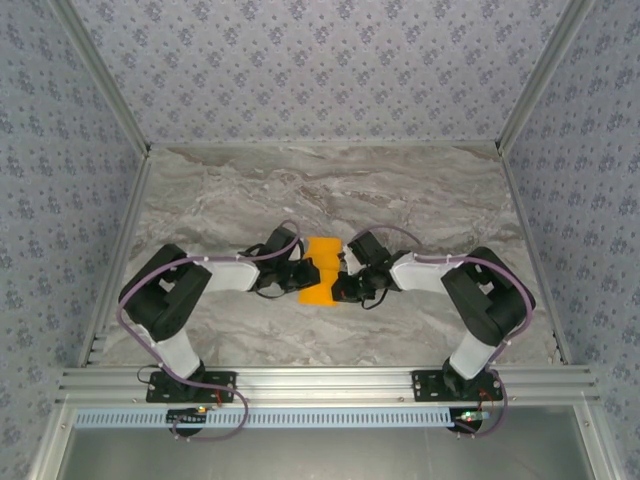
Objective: Fold a paper plane with a square sheet of paper (pick it up from the middle)
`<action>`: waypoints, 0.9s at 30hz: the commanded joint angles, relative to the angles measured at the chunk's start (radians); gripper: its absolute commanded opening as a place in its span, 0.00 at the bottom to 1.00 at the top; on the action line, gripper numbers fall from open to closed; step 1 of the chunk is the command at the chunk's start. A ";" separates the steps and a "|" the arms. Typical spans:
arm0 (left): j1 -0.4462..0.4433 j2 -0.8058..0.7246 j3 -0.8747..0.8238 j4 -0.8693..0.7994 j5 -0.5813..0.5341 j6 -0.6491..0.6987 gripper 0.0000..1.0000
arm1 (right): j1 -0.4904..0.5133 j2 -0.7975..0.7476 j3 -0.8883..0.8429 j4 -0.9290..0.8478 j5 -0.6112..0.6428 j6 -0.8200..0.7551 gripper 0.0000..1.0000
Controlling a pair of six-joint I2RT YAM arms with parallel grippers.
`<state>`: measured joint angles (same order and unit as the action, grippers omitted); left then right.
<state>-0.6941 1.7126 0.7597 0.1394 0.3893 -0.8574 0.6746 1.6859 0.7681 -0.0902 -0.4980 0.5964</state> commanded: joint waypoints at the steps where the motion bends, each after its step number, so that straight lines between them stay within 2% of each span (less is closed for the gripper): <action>1: -0.010 -0.066 -0.018 0.050 0.049 0.007 0.10 | 0.003 0.049 -0.004 -0.025 0.039 0.003 0.00; 9: -0.069 -0.045 -0.030 0.037 -0.005 -0.020 0.10 | 0.004 0.049 -0.006 -0.035 0.050 -0.004 0.00; 21: -0.076 0.035 -0.049 0.139 0.035 -0.079 0.09 | 0.005 0.051 -0.009 -0.038 0.052 -0.004 0.00; 27: -0.068 0.028 -0.064 0.065 -0.094 -0.089 0.07 | 0.005 0.059 -0.010 -0.079 0.084 -0.029 0.00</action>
<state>-0.7650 1.7237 0.7139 0.2420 0.3817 -0.9337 0.6746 1.6943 0.7715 -0.0856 -0.5018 0.5930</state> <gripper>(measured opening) 0.079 0.066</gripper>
